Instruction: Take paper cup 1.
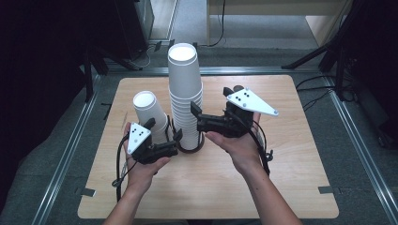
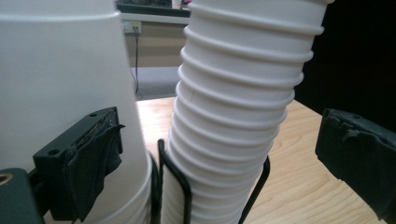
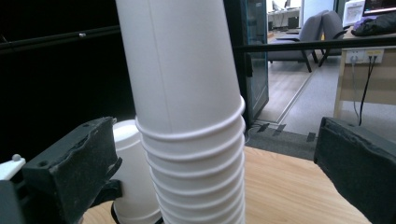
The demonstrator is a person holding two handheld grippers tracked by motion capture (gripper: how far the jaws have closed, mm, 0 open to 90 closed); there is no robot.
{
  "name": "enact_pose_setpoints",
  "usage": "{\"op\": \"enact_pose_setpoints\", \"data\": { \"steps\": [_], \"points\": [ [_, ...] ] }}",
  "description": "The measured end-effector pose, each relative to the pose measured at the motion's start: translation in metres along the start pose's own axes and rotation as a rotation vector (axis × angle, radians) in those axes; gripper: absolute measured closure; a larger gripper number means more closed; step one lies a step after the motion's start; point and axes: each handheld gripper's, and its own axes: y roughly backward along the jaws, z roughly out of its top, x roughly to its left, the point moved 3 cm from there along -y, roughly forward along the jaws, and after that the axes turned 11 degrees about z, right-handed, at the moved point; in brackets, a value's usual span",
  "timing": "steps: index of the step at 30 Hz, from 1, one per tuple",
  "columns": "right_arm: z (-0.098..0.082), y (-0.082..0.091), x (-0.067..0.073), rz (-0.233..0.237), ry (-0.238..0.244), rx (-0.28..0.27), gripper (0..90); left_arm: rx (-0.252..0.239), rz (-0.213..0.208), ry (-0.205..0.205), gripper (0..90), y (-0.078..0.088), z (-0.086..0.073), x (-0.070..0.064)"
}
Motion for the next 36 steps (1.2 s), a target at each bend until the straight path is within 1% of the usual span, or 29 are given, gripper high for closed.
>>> {"op": "enact_pose_setpoints", "data": {
  "steps": [1,2,3,5,9,10,13,14,17,18,20,23,24,25,28,31,32,35,36],
  "points": [
    [0.002,-0.002,0.002,0.003,-0.001,-0.002,0.0,-0.005,0.001,-0.009,0.7,-0.001,0.001,-0.002],
    [0.004,-0.004,0.003,0.007,0.001,-0.005,0.0,-0.016,0.014,-0.022,0.7,-0.004,0.004,-0.006],
    [0.006,-0.005,0.004,0.012,0.000,-0.007,0.0,-0.026,0.016,-0.018,0.8,-0.005,0.006,-0.008],
    [0.009,-0.009,0.006,0.018,-0.003,-0.006,0.0,-0.039,0.021,-0.023,0.7,-0.008,0.009,-0.010],
    [0.012,-0.015,0.008,0.021,0.002,-0.007,0.0,-0.047,0.016,-0.025,0.8,-0.013,0.012,-0.013],
    [0.015,-0.018,0.007,0.022,0.004,-0.007,0.0,-0.051,0.013,-0.023,0.8,-0.016,0.013,-0.016],
    [0.018,-0.021,0.007,0.028,-0.001,-0.008,0.0,-0.061,0.012,-0.020,0.8,-0.018,0.015,-0.018],
    [0.020,-0.025,0.006,0.032,-0.001,-0.008,0.0,-0.066,0.005,-0.021,0.8,-0.021,0.018,-0.022],
    [0.022,-0.031,0.006,0.041,-0.001,-0.004,0.0,-0.072,0.002,-0.029,0.8,-0.024,0.019,-0.026],
    [0.023,-0.033,0.005,0.042,-0.002,-0.004,0.0,-0.077,-0.002,-0.033,0.8,-0.026,0.021,-0.030],
    [0.023,-0.037,0.005,0.046,-0.005,0.003,0.0,-0.082,0.004,-0.041,0.8,-0.029,0.022,-0.033],
    [0.023,-0.042,0.005,0.049,-0.006,0.006,0.0,-0.088,0.014,-0.034,0.8,-0.032,0.023,-0.034],
    [0.023,-0.046,0.004,0.053,-0.007,0.009,0.0,-0.099,0.035,-0.035,0.7,-0.035,0.025,-0.035],
    [0.022,-0.047,0.003,0.050,-0.011,0.010,0.3,-0.102,0.039,-0.031,0.7,-0.036,0.025,-0.036],
    [0.021,-0.052,0.002,0.044,0.006,0.024,0.3,-0.109,0.032,-0.023,0.7,-0.037,0.029,-0.037],
    [0.021,-0.053,0.001,0.046,0.005,0.023,0.9,-0.119,0.030,-0.015,0.8,-0.037,0.032,-0.036],
    [0.023,-0.053,-0.001,0.048,-0.002,0.019,2.1,-0.127,0.028,-0.003,0.8,-0.039,0.035,-0.037],
    [0.024,-0.054,-0.004,0.049,-0.004,0.026,3.1,-0.129,0.025,-0.007,0.7,-0.039,0.037,-0.038],
    [0.025,-0.054,-0.005,0.051,-0.006,0.026,3.4,-0.135,0.023,-0.001,0.7,-0.038,0.039,-0.038]
  ]
}}
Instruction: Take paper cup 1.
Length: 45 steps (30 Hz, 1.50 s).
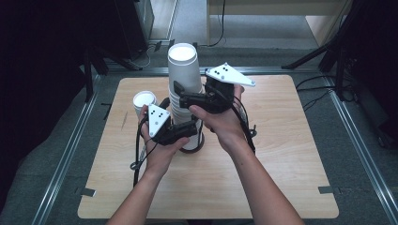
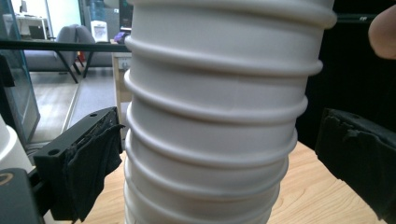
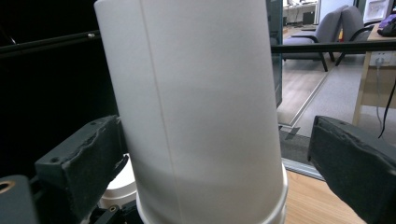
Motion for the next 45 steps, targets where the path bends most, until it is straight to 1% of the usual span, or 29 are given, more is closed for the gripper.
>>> {"op": "enact_pose_setpoints", "data": {
  "steps": [1,2,3,6,7,13,15,16,17,19,23,25,26,28,29,31,34,35,38,39,40,41,42,45],
  "points": [
    [0.000,0.000,0.000,0.000,0.000,0.000,3.4,0.000,0.000,0.000,0.7,0.000,0.000,0.000],
    [0.001,0.000,-0.002,0.011,-0.011,-0.002,3.7,-0.007,-0.002,0.004,0.7,0.000,0.002,-0.001],
    [0.002,0.001,-0.002,0.018,-0.011,-0.001,4.1,-0.005,-0.004,0.006,0.7,0.000,0.003,-0.002],
    [0.002,0.001,-0.002,0.028,-0.001,0.003,5.5,-0.004,0.009,0.008,0.7,-0.003,0.006,-0.003],
    [0.002,0.001,-0.003,0.031,0.000,0.002,5.5,-0.004,0.008,0.018,0.8,-0.004,0.008,-0.003],
    [0.002,-0.001,-0.003,0.052,-0.007,0.006,5.5,-0.009,0.014,0.032,0.7,-0.007,0.013,-0.003],
    [0.001,-0.004,-0.006,0.048,-0.003,0.025,3.0,0.000,0.010,0.041,0.8,-0.009,0.014,-0.002],
    [0.001,-0.004,-0.006,0.048,-0.003,0.025,3.0,0.000,0.010,0.041,0.8,-0.009,0.014,-0.002],
    [0.001,-0.005,-0.007,0.059,-0.009,0.031,2.6,-0.003,0.003,0.053,0.8,-0.009,0.016,-0.002],
    [0.002,-0.004,-0.007,0.061,-0.004,0.031,2.6,-0.007,-0.004,0.056,0.9,-0.009,0.016,-0.002],
    [0.004,-0.005,-0.008,0.063,-0.002,0.039,2.6,0.000,-0.002,0.056,1.6,-0.011,0.017,-0.002],
    [0.004,-0.006,-0.008,0.065,-0.001,0.047,2.6,0.000,-0.006,0.056,3.6,-0.011,0.017,-0.001],
    [0.004,-0.009,-0.008,0.067,0.013,0.059,2.6,0.004,-0.003,0.055,3.9,-0.010,0.018,-0.001],
    [0.003,-0.010,-0.008,0.067,0.018,0.067,2.6,0.006,-0.001,0.054,4.0,-0.010,0.018,-0.001],
    [0.002,-0.012,-0.009,0.069,0.027,0.082,2.0,0.005,-0.003,0.054,4.4,-0.010,0.018,-0.001],
    [0.001,-0.015,-0.009,0.074,0.021,0.091,2.0,0.006,-0.002,0.053,4.7,-0.010,0.018,-0.001],
    [0.000,-0.020,-0.009,0.071,0.026,0.111,2.1,0.006,-0.003,0.048,5.2,-0.009,0.018,-0.001],
    [-0.001,-0.021,-0.010,0.062,0.034,0.114,2.0,0.006,-0.004,0.046,5.4,-0.009,0.018,-0.001],
    [-0.001,-0.022,-0.009,0.056,0.036,0.107,3.8,0.005,-0.003,0.041,6.1,-0.009,0.018,-0.001],
    [0.000,-0.023,-0.006,0.063,0.042,0.100,9.5,0.004,-0.004,0.037,6.3,-0.008,0.018,-0.001],
    [0.000,-0.023,-0.005,0.052,0.054,0.096,10.6,0.004,-0.005,0.036,6.4,-0.008,0.018,0.000],
    [0.000,-0.023,-0.005,0.052,0.054,0.096,10.6,0.004,-0.005,0.036,6.5,-0.008,0.018,0.000],
    [0.002,-0.023,-0.003,0.038,0.074,0.089,12.0,0.002,-0.005,0.034,6.6,-0.008,0.017,0.000],
    [0.004,-0.023,-0.002,0.035,0.079,0.085,12.7,0.001,-0.005,0.034,6.7,-0.008,0.017,-0.001]
  ]
}}
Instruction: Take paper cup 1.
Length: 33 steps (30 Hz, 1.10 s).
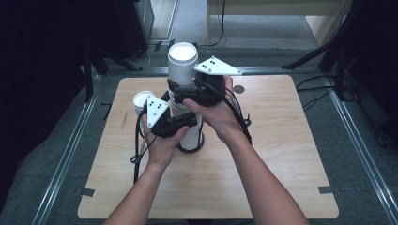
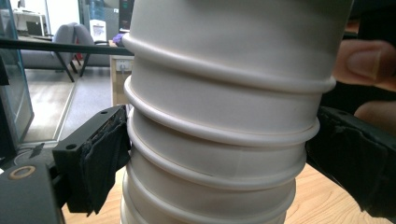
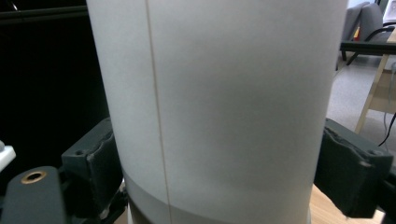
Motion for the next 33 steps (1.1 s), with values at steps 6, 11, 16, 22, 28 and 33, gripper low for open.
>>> {"op": "enact_pose_setpoints", "data": {
  "steps": [6,11,16,22,28,33],
  "points": [
    [0.011,0.005,0.002,0.005,-0.006,-0.044,14.0,0.001,-0.002,-0.008,6.9,0.000,0.000,0.000],
    [0.017,0.008,0.004,-0.017,0.017,-0.075,15.2,-0.001,0.000,-0.009,7.0,0.000,-0.001,0.000],
    [0.021,0.009,0.010,-0.034,0.044,-0.105,16.2,-0.001,0.000,-0.012,7.0,0.000,-0.001,0.000],
    [0.027,0.010,0.013,-0.080,0.060,-0.105,18.0,0.000,0.001,-0.011,7.0,0.000,-0.001,0.000],
    [0.035,0.013,0.014,-0.089,0.052,-0.120,19.2,-0.002,0.003,-0.015,7.1,0.000,-0.001,0.000],
    [0.047,0.019,0.015,-0.097,0.041,-0.166,19.8,-0.005,0.001,-0.013,7.1,0.000,-0.001,-0.001]
  ]
}}
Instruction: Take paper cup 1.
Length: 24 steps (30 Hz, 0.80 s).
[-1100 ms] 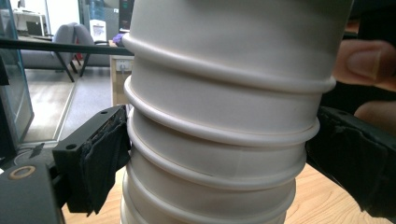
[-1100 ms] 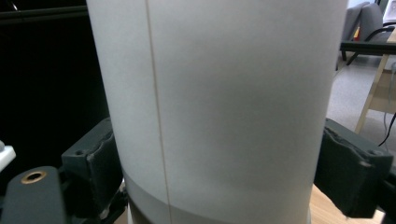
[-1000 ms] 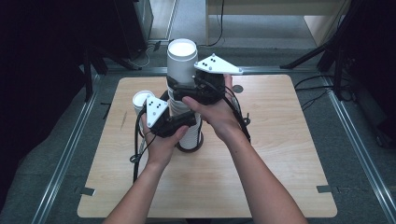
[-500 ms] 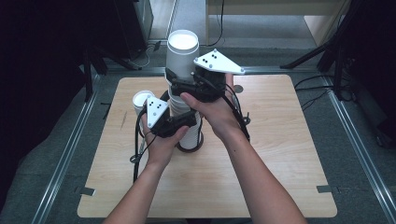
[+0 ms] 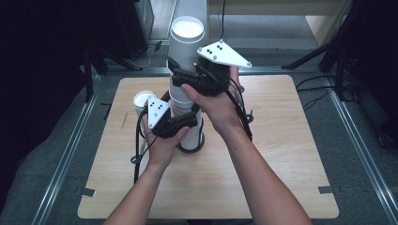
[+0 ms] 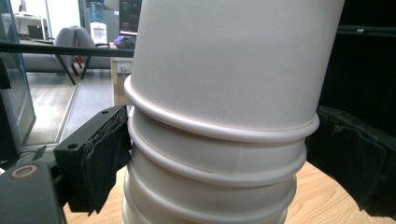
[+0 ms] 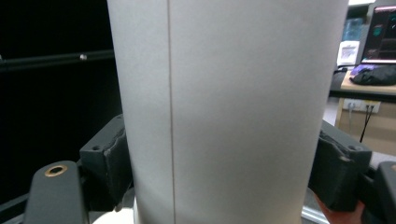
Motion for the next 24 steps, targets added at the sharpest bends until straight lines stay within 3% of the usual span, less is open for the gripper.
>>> {"op": "enact_pose_setpoints", "data": {
  "steps": [13,24],
  "points": [
    [0.026,0.016,-0.003,-0.025,-0.005,-0.071,20.9,-0.004,-0.001,-0.008,7.3,0.000,-0.001,0.000],
    [0.024,0.033,-0.019,-0.079,0.009,-0.075,21.1,-0.008,-0.004,-0.016,7.5,0.000,-0.001,0.000]
  ]
}}
